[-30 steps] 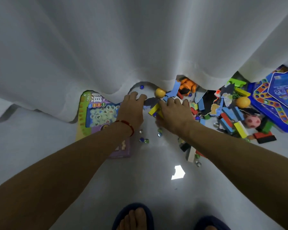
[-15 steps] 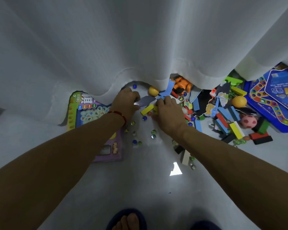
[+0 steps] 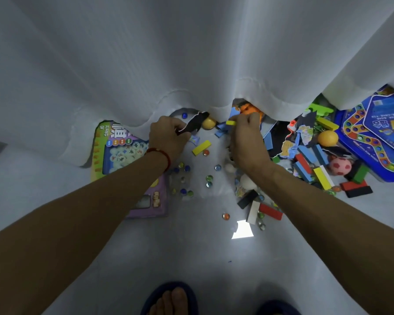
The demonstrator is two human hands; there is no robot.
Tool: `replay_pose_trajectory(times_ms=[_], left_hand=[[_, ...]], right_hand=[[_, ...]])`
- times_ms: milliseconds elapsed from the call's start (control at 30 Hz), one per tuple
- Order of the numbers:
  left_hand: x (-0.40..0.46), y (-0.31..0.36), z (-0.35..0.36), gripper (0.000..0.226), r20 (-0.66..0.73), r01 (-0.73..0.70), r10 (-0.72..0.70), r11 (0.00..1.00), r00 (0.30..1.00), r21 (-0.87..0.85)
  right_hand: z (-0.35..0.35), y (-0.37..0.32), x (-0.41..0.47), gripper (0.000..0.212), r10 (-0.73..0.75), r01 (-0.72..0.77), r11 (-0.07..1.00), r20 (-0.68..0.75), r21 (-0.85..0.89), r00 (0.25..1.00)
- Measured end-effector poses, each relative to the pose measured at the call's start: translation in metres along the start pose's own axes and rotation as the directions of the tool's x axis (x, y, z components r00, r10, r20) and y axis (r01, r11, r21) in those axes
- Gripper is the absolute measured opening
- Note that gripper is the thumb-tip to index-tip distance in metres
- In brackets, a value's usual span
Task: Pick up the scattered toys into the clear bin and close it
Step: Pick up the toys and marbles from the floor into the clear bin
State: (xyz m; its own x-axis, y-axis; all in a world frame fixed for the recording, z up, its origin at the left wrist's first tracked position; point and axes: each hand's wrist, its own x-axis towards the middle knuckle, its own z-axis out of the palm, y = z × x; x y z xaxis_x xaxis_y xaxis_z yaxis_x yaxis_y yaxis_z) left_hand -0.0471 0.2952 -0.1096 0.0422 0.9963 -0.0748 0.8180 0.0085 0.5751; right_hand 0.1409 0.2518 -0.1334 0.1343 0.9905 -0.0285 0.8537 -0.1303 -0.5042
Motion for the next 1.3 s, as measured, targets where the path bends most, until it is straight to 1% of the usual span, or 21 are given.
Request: replay_pose_trajectory(times_ms=[100, 200, 267, 333, 400, 433, 500, 567, 633, 700, 767, 800, 867, 967, 1000, 1033, 1100, 1133, 1200, 1267, 1300], left_hand=[[-0.007, 0.000, -0.003, 0.022, 0.007, 0.143, -0.145, 0.962, 0.989, -0.231], [-0.024, 0.005, -0.011, 0.012, 0.155, 0.316, -0.284, 0.711, 0.946, -0.628], [-0.045, 0.008, -0.017, 0.019, 0.217, 0.374, -0.313, 0.643, 0.925, -0.668], [-0.073, 0.005, -0.025, 0.026, 0.249, 0.415, -0.338, 0.639, 0.908, -0.648], [-0.099, -0.004, -0.031, 0.025, 0.275, 0.471, -0.387, 0.636, 0.880, -0.612], [-0.114, -0.011, -0.034, 0.023, 0.264, 0.473, -0.395, 0.684, 0.880, -0.556], [-0.144, -0.026, -0.041, 0.019, 0.208, 0.360, -0.304, 0.869, 0.930, -0.341], [-0.177, -0.036, -0.044, 0.025, 0.175, 0.226, -0.199, 0.962, 0.964, -0.151], [-0.206, -0.046, -0.039, 0.027, 0.153, 0.162, -0.153, 0.986, 0.976, -0.048], [-0.222, -0.056, -0.027, 0.006, 0.140, 0.159, -0.153, 0.987, 0.978, -0.032], [-0.228, -0.060, -0.012, 0.016, 0.128, 0.173, -0.166, 0.984, 0.978, -0.049], [-0.228, -0.061, -0.006, 0.024, 0.123, 0.145, -0.137, 0.988, 0.983, -0.056], [-0.224, -0.061, 0.008, 0.037, 0.150, 0.093, -0.088, 0.995, 0.985, -0.026], [-0.214, -0.061, 0.027, 0.043, 0.213, 0.002, -0.029, 0.992, 0.977, 0.123], [-0.211, -0.060, 0.032, 0.039, 0.222, -0.027, -0.013, 0.984, 0.975, 0.176], [-0.209, -0.058, 0.035, 0.032, 0.233, -0.041, -0.011, 0.975, 0.972, 0.216], [-0.206, -0.053, 0.034, 0.019, 0.237, -0.044, -0.020, 0.964, 0.971, 0.261], [-0.208, -0.049, 0.032, 0.016, 0.240, -0.021, -0.036, 0.972, 0.970, 0.232], [-0.217, -0.024, 0.024, 0.019, 0.274, 0.079, -0.089, 0.996, 0.958, 0.046], [-0.231, 0.028, 0.008, 0.014, 0.384, 0.220, -0.115, 0.945, 0.916, -0.241], [-0.239, 0.060, -0.002, 0.011, 0.491, 0.344, -0.121, 0.852, 0.863, -0.395]], right_hand=[[0.000, 0.010, 0.022, 0.032, -0.074, 0.069, 0.993, -0.056, -0.091, 0.996], [-0.001, 0.006, 0.033, 0.027, -0.126, 0.123, 0.990, -0.034, -0.072, 0.991], [-0.007, -0.008, 0.022, 0.027, -0.049, 0.053, 0.995, -0.050, 0.089, 0.998], [-0.011, -0.019, -0.012, 0.032, -0.016, 0.014, 0.980, 0.009, 0.199, 1.000], [-0.016, -0.023, -0.062, 0.034, -0.095, 0.083, 0.986, 0.081, 0.145, 0.992], [-0.018, -0.022, -0.093, 0.033, -0.136, 0.124, 0.988, 0.139, 0.096, 0.981], [-0.020, -0.015, -0.158, 0.032, -0.174, 0.173, 0.985, 0.261, 0.028, 0.950], [-0.016, -0.005, -0.220, 0.033, -0.163, 0.184, 0.982, 0.338, -0.030, 0.927], [-0.006, 0.007, -0.267, 0.042, -0.138, 0.194, 0.977, 0.421, -0.093, 0.896], [0.005, 0.014, -0.292, 0.048, -0.105, 0.175, 0.979, 0.476, -0.104, 0.873], [0.007, 0.013, -0.295, 0.055, -0.123, 0.198, 0.974, 0.481, -0.107, 0.868], [0.009, 0.011, -0.291, 0.054, -0.139, 0.210, 0.972, 0.462, -0.105, 0.876], [0.005, 0.004, -0.283, 0.031, -0.107, 0.147, 0.988, 0.451, -0.055, 0.886], [-0.002, 0.001, -0.279, 0.009, 0.065, -0.103, 0.991, 0.364, 0.084, 0.929], [-0.009, -0.002, -0.279, 0.010, 0.186, -0.253, 0.948, 0.310, 0.194, 0.932], [-0.018, -0.005, -0.278, 0.011, 0.332, -0.434, 0.829, 0.314, 0.352, 0.889], [-0.040, -0.013, -0.278, 0.010, 0.500, -0.677, 0.347, 0.482, 0.649, 0.719], [-0.054, -0.017, -0.279, 0.012, 0.496, -0.699, 0.101, 0.574, 0.708, 0.652], [-0.086, -0.025, -0.282, 0.008, 0.444, -0.628, -0.245, 0.661, 0.739, 0.605], [-0.121, -0.031, -0.288, 0.006, 0.369, -0.495, -0.491, 0.686, 0.717, 0.627], [-0.139, -0.032, -0.293, 0.011, 0.346, -0.418, -0.569, 0.667, 0.709, 0.660]])
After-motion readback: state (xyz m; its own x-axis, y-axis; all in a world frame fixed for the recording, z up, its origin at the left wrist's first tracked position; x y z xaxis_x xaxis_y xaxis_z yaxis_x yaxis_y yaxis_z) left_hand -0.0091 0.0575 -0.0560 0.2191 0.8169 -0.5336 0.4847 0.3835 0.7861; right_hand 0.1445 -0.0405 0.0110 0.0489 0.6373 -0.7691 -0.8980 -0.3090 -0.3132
